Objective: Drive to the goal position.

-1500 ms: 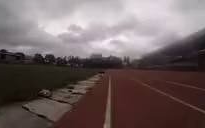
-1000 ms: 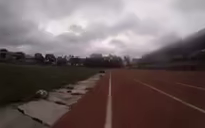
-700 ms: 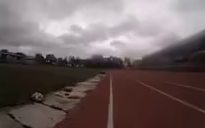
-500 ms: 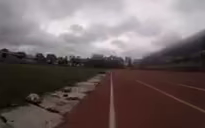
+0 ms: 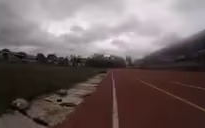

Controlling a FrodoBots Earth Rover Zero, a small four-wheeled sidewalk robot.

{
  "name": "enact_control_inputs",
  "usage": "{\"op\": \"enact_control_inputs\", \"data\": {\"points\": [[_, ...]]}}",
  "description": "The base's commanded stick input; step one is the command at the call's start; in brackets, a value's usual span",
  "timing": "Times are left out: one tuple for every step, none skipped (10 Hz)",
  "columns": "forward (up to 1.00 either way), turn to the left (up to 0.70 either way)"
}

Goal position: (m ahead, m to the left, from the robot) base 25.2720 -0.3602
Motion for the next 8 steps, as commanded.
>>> {"op": "enact_control_inputs", "data": {"points": [[0.70,-0.35],[0.70,-0.35],[0.70,-0.35],[0.70,-0.35],[0.70,-0.35],[0.70,-0.35],[0.70,-0.35],[0.70,-0.35]]}}
